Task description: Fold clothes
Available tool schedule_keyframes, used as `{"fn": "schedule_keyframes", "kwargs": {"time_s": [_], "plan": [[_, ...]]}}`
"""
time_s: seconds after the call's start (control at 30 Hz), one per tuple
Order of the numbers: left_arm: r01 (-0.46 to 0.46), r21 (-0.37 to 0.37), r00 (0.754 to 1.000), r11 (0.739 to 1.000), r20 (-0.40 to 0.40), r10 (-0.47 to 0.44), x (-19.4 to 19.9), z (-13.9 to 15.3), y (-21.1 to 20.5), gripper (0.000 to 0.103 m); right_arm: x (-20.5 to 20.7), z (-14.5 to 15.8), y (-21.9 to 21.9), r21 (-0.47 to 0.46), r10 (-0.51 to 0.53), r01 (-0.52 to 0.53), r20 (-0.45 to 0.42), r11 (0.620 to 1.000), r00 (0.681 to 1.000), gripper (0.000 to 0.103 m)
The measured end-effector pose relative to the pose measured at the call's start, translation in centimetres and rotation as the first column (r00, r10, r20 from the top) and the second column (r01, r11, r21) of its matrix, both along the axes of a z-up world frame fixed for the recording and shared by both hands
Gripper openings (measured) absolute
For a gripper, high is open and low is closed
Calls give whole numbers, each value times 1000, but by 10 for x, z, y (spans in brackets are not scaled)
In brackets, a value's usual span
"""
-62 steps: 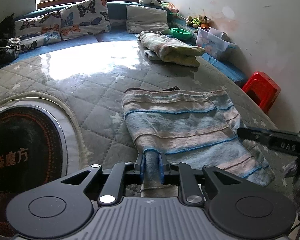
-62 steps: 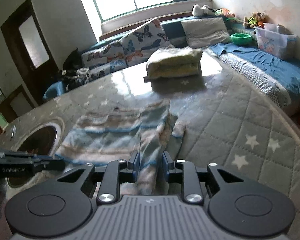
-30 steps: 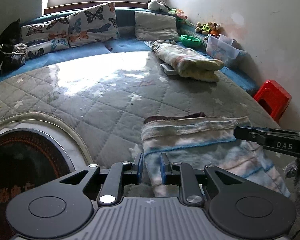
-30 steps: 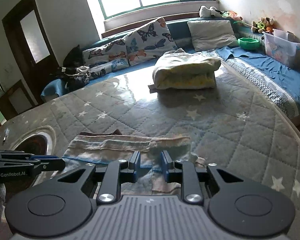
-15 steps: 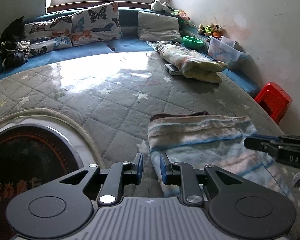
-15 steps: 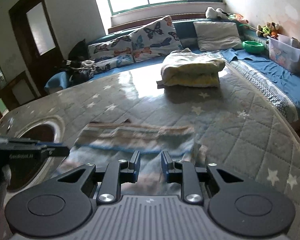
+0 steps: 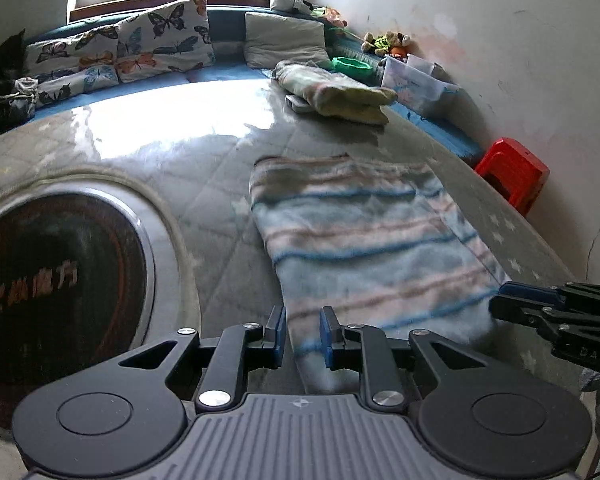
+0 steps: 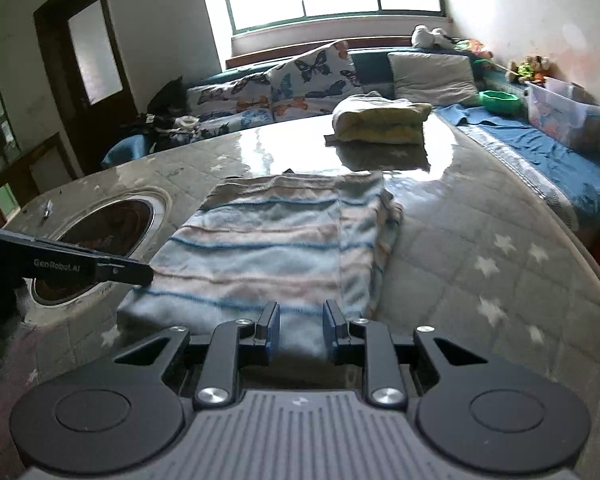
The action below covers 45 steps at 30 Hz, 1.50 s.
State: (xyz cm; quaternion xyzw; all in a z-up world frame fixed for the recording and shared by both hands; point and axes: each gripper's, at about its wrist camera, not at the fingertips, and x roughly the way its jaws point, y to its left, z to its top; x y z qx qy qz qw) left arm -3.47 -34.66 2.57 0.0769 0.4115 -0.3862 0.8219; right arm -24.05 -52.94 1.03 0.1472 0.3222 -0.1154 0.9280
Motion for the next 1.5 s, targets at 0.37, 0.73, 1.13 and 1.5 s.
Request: {"fn": "schedule_keyframes", "kwargs": {"time_s": [0.37, 0.73, 1.13, 1.5], "plan": [[-25, 14, 1000, 1000, 3, 25, -10, -1, 8, 33, -11, -3, 8, 14, -35, 34, 37, 999, 999, 39], [-37, 20, 999, 999, 10, 37, -24, -2, 20, 63, -17, -1, 23, 4, -69, 69, 80, 998, 994, 75], [-24, 6, 999, 1000, 27, 24, -39, -2, 31, 91, -26, 6, 34, -10, -104, 106, 124, 994, 987, 95], [5, -17, 999, 1000, 45, -5, -52, 3, 39, 103, -33, 11, 39, 1, -170, 172, 153, 985, 974, 103]]}}
